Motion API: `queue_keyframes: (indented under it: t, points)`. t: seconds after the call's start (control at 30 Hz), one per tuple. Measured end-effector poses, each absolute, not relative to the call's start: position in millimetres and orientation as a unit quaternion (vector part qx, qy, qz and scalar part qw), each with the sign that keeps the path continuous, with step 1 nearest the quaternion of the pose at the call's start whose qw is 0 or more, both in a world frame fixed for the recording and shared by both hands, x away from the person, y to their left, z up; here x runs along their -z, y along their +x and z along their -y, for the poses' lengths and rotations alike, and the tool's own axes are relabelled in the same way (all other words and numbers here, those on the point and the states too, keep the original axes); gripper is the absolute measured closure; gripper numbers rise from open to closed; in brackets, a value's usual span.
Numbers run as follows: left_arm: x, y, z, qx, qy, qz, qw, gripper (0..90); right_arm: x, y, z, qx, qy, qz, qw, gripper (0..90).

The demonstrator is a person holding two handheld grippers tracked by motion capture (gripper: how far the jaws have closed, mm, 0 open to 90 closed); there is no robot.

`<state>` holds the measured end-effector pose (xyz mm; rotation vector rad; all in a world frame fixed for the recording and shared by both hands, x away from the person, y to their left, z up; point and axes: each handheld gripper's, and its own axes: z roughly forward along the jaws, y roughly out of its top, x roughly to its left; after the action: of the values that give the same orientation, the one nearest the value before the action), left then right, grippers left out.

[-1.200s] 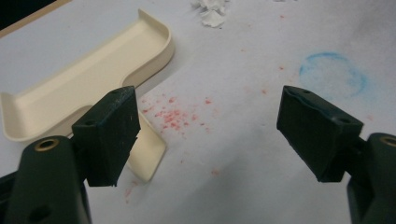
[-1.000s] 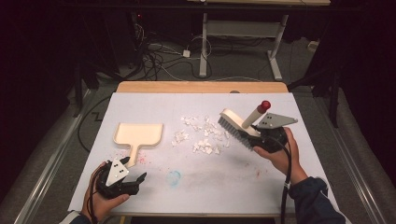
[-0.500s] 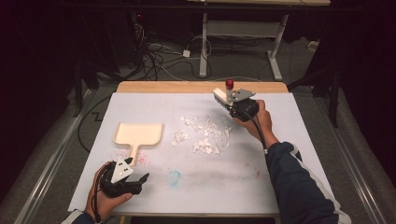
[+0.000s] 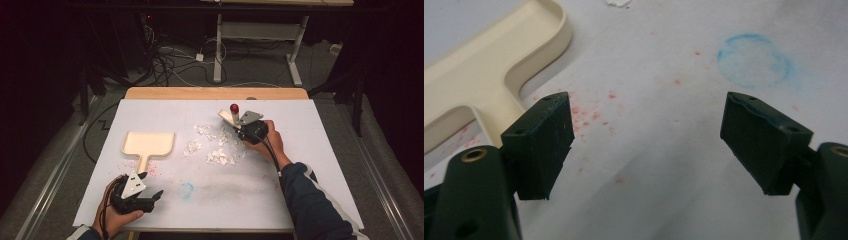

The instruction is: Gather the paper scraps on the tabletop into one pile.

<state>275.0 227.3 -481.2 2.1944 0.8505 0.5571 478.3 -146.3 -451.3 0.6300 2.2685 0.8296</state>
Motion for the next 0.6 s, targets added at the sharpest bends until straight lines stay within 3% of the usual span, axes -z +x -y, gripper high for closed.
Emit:
queue_keyframes:
  t: [0.37, 0.6]
  points:
    - [480, 271, -218, -0.217, 0.858, -0.316, 0.341, 21.1, 446, 414, 144, -0.362, 0.179, -0.869, 0.285, 67.5]
    - [479, 271, -217, -0.219, 0.857, -0.320, 0.339, 21.4, 421, 420, 159, -0.390, 0.187, -0.854, 0.289, 67.6]
